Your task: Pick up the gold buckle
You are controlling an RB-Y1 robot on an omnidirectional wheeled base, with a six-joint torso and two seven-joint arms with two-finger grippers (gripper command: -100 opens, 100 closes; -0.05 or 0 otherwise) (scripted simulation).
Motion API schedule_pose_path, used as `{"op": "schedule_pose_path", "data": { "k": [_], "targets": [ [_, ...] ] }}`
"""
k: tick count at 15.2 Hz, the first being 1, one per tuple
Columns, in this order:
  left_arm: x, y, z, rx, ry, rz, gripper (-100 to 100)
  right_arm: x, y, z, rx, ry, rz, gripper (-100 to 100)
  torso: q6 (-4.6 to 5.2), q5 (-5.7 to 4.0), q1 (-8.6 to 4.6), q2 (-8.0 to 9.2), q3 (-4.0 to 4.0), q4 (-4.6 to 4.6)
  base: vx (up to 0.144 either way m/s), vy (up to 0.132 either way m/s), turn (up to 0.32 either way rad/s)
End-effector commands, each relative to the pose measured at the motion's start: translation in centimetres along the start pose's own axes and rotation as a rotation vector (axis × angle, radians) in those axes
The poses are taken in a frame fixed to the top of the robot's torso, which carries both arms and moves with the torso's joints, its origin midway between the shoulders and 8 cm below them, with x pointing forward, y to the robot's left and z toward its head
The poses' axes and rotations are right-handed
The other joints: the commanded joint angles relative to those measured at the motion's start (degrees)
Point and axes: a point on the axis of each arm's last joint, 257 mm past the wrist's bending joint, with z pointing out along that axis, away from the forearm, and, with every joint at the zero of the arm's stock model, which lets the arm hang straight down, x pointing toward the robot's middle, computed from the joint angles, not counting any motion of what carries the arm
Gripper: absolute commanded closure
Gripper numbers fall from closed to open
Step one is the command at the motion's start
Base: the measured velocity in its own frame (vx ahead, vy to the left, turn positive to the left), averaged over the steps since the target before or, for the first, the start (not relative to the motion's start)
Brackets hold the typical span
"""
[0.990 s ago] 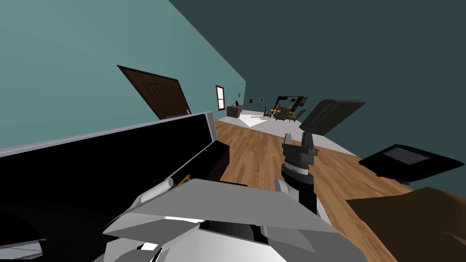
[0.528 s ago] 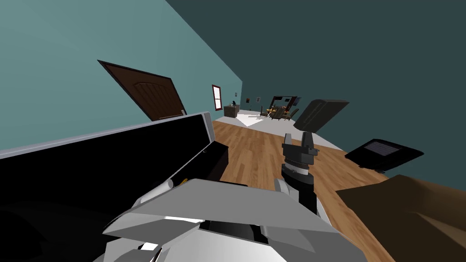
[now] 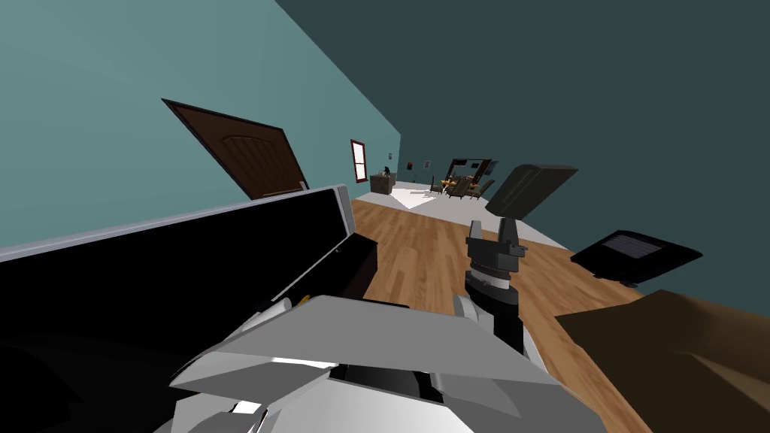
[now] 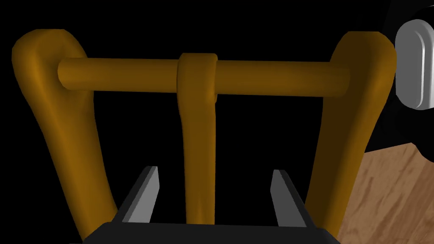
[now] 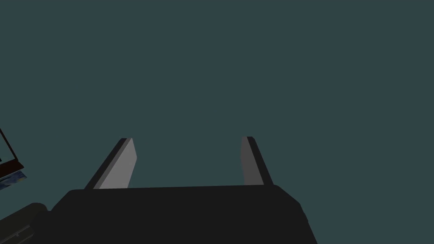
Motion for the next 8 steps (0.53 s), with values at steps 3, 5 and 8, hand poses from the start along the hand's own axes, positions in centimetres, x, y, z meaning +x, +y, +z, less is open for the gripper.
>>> {"op": "schedule_pose_path", "data": {
  "k": [3,5,8],
  "targets": [
    [0.0,-0.1,0.0,0.002,0.0,-0.002,100,0.0,0.0,0.0,0.0,0.0,0.0,0,0.02,0.05,-0.03,0.03,0.01,0.0,0.0,0.0,0.0],
    [-0.4,-0.7,-0.9,-0.001,-0.002,-0.007,100,0.0,0.0,0.0,0.0,0.0,0.0,0,0.0,0.11,0.09,0.07,0.05,0.03,0.0,0.005,0.007],
    [-0.6,-1.2,-1.6,-0.001,-0.004,-0.013,100,0.0,0.0,0.0,0.0,0.0,0.0,0,-0.01,0.07,0.16,0.11,0.07,0.03,-0.003,0.002,-0.01]
  ]
}}
